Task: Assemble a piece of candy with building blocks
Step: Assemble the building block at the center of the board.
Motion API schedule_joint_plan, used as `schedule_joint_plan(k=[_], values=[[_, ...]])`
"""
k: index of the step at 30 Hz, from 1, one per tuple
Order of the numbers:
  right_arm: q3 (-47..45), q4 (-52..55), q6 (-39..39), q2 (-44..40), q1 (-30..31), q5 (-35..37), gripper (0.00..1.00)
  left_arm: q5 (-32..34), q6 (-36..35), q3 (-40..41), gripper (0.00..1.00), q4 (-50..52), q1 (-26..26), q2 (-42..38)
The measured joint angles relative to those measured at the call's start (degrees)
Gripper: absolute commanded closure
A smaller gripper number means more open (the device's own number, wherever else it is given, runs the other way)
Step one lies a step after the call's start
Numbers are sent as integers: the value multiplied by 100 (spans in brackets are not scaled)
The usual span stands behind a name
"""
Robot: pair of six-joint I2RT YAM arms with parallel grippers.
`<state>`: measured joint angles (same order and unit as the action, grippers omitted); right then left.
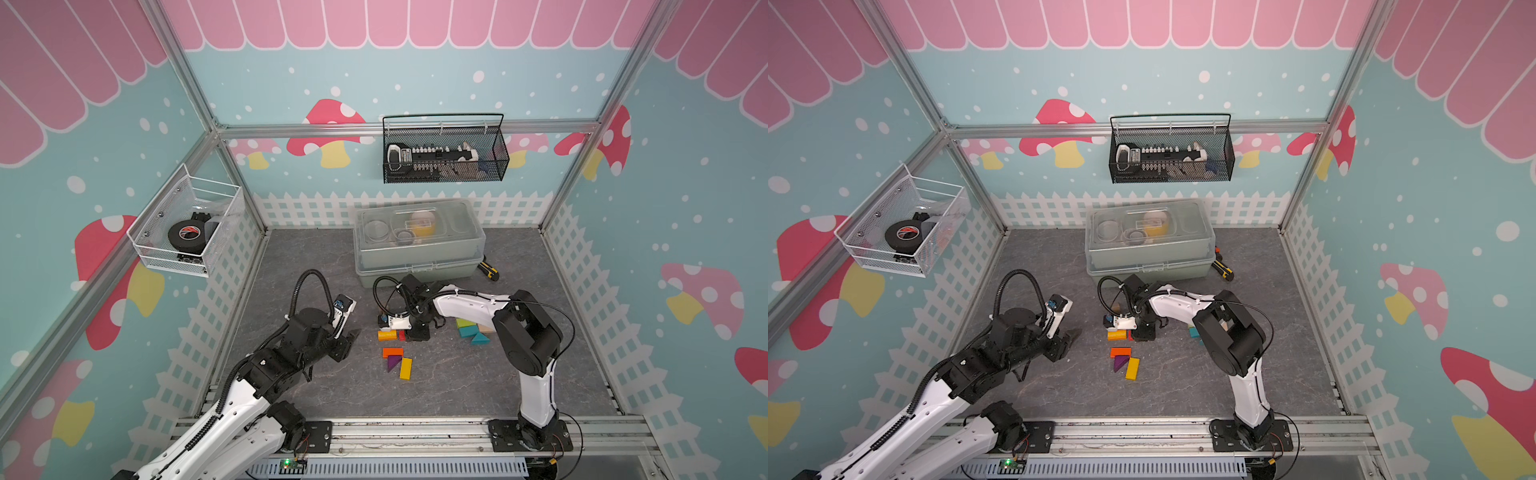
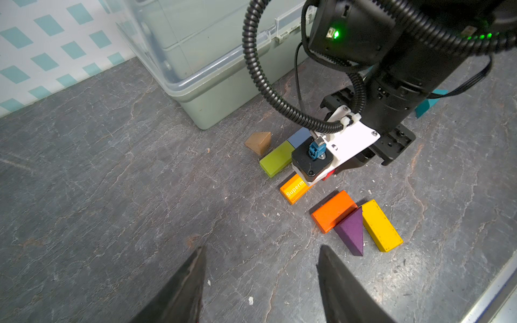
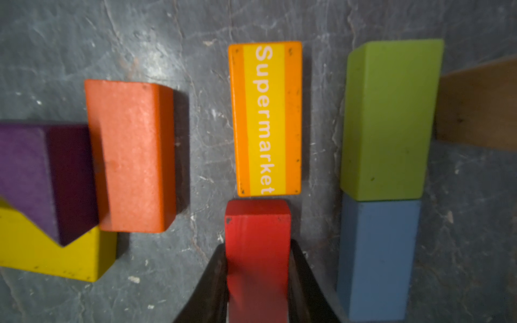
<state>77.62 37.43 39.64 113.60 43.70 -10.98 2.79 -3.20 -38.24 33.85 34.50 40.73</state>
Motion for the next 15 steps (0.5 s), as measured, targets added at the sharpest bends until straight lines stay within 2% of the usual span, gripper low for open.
schedule_joint_plan(k=[12, 15], values=[[197, 68, 76, 146, -4, -20, 69, -2, 0, 0, 38, 0, 0, 13], [197, 66, 83, 151, -11, -24, 66, -2, 0, 2, 38, 0, 0, 22]])
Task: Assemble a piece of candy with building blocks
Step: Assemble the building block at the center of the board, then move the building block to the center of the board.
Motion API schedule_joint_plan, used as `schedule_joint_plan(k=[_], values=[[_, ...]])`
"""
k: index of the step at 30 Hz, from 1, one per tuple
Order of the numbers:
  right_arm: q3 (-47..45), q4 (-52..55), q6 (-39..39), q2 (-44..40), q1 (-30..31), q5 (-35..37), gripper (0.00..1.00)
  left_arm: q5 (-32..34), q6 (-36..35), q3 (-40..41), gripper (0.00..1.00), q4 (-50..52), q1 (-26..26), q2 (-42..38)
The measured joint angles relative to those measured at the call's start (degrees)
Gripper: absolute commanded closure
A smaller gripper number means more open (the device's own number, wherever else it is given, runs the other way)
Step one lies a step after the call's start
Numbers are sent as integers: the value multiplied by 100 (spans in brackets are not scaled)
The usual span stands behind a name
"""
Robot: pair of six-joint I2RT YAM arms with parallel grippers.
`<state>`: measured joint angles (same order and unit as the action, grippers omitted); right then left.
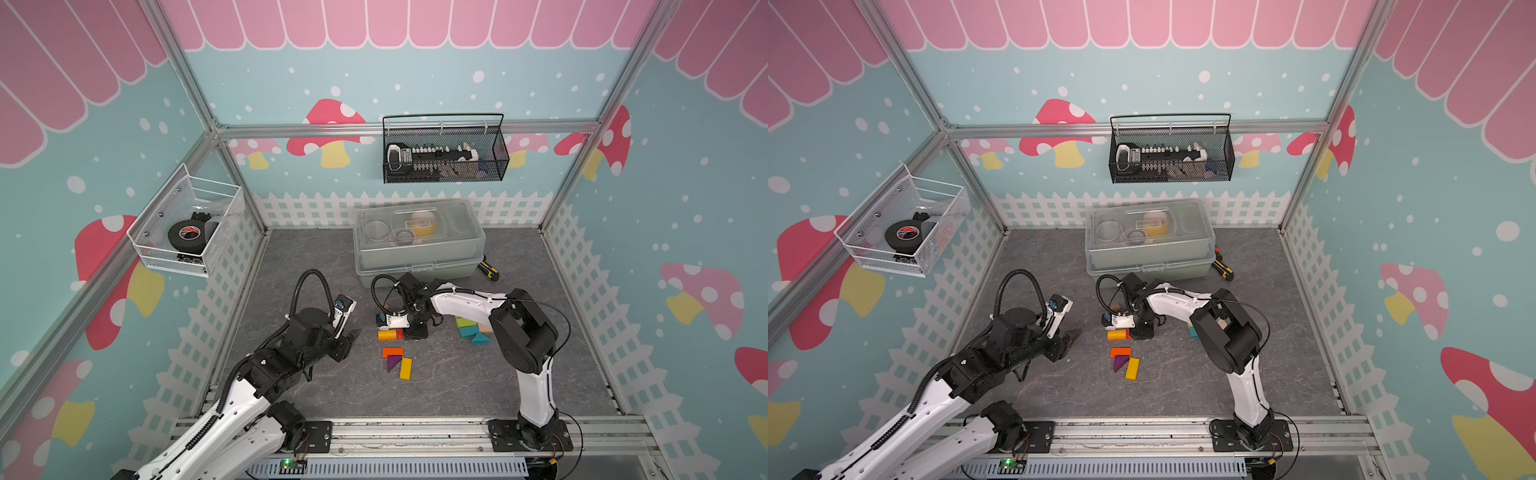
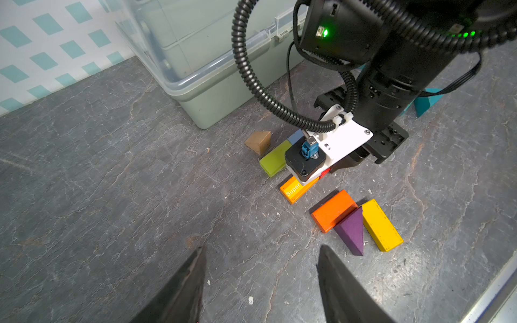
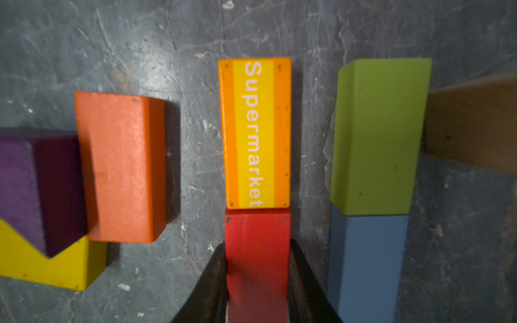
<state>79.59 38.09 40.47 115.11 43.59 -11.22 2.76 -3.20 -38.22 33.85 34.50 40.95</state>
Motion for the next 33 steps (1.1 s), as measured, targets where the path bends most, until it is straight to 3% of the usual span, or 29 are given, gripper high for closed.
schedule_joint_plan(k=[12, 19, 25, 33], values=[[-48, -179, -66, -61, -7, -105, 53, 0, 0, 0, 37, 13, 0, 20], [-400, -306, -197, -555, -7, -138, 52, 2, 2, 0, 37, 15, 2, 52], [-1226, -894, -907, -1823, -48, -52, 52, 68, 398, -44, 37, 37, 0, 304], [-3388, -2870, -2949, -4319, -531, 894, 53, -70, 1788, -586, 39, -66, 98, 1233]])
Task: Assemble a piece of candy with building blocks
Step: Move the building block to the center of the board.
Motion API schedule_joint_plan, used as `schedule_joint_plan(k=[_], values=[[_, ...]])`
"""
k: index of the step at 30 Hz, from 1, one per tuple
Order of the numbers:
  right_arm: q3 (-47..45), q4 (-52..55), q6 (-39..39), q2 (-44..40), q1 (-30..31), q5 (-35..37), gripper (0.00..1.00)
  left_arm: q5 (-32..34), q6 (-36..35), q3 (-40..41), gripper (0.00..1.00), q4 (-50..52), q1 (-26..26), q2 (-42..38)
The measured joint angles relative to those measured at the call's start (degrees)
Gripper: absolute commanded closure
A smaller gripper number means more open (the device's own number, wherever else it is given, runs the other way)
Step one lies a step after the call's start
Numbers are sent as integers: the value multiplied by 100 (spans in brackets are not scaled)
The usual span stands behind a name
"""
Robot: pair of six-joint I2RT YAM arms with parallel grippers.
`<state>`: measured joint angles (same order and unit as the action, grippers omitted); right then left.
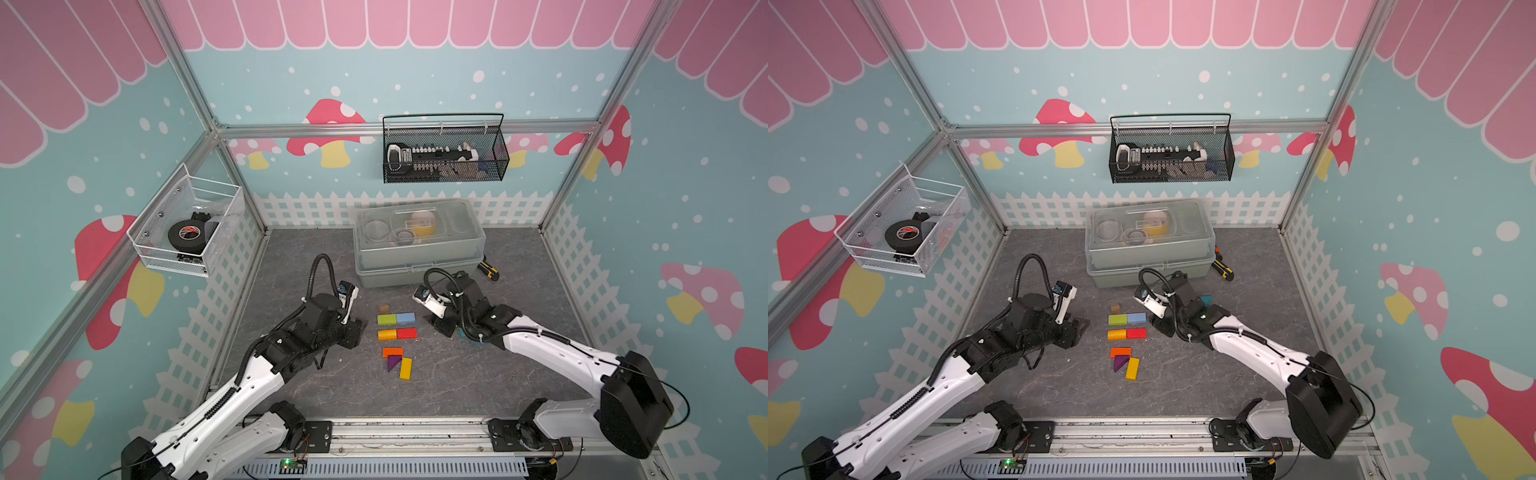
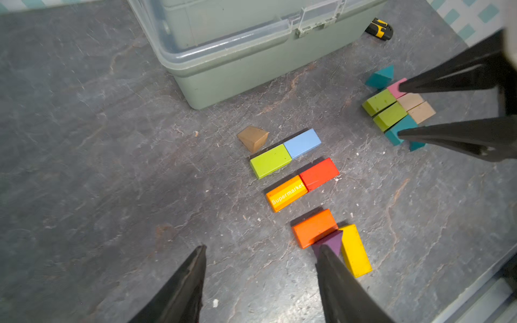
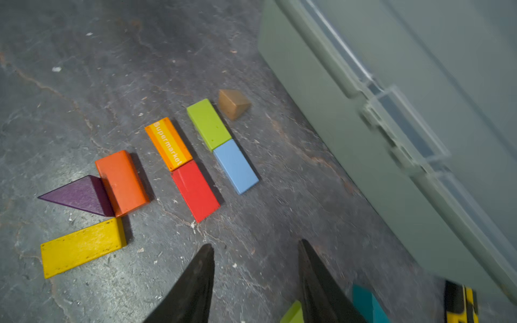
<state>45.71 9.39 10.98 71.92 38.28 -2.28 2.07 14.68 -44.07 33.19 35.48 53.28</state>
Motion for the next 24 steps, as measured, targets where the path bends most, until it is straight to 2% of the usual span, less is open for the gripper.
schedule_joint_plan(k=[3, 8, 17, 24], values=[[-669, -476, -758, -765, -96, 503, 45, -11, 588, -24, 40, -131, 363, 564], [-1436, -901, -1541, -1423, -227, 1357, 44, 61, 1237, -448, 45, -234, 1126, 1921], [-1757, -1027, -1974, -1401, -240, 1735, 44, -15, 1676, -1051, 53, -461, 1576, 3574], [-1757, -1078, -2013, -1255, -240, 1751, 43, -173, 1685, -1099, 58, -463, 1681, 3965]])
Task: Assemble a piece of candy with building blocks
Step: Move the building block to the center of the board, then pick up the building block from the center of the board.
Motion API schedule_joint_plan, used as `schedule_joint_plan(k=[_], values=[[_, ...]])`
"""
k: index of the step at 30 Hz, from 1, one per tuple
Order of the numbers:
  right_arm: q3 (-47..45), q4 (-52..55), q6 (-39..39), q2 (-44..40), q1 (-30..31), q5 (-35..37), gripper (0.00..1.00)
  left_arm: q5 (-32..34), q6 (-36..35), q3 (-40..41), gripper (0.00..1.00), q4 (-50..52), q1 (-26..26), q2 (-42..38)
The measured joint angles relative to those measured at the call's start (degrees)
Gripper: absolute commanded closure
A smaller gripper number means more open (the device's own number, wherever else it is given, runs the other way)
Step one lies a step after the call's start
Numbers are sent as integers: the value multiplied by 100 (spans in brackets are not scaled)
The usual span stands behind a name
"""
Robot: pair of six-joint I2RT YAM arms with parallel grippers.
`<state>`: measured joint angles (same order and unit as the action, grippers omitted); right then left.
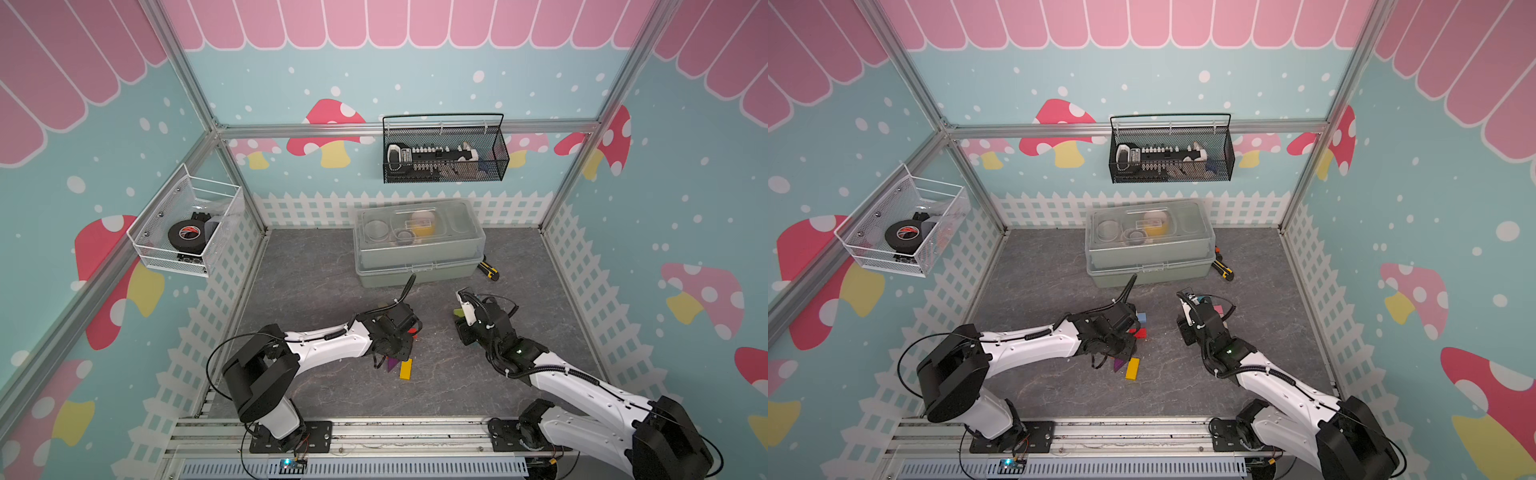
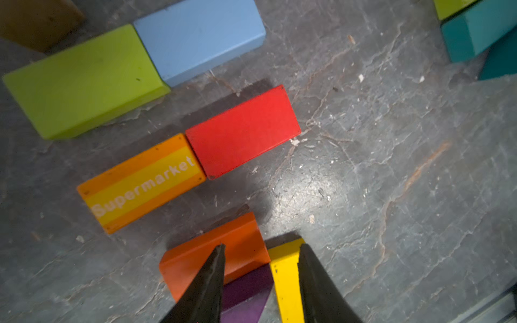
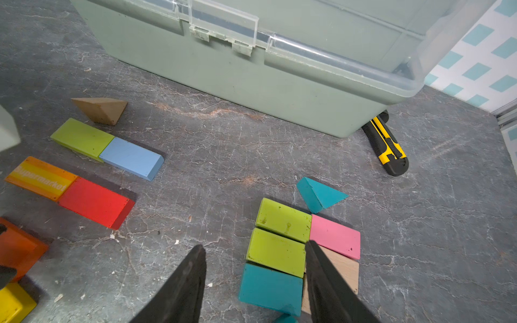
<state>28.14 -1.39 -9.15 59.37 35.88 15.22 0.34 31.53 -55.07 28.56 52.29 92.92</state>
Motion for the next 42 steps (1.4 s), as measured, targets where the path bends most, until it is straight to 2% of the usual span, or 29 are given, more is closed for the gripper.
schedule_joint_plan(k=[12, 27, 34, 38, 42], values=[[0, -42, -11, 264, 0, -20, 43, -260, -4, 280, 62, -166, 127, -20], [2, -37, 7, 540, 0, -173, 43, -579, 0, 1097, 63, -181, 361, -833], [52, -13, 7, 638, 0, -267, 43, -802, -46, 1327, 63, -188, 514, -946], [157, 105, -2, 675, 0, -455, 40, -925, -46, 1394, 63, -188, 573, -1054], [496, 560, -173, 750, 0, -837, 38, -879, 50, 1543, 58, -131, 590, -1582]])
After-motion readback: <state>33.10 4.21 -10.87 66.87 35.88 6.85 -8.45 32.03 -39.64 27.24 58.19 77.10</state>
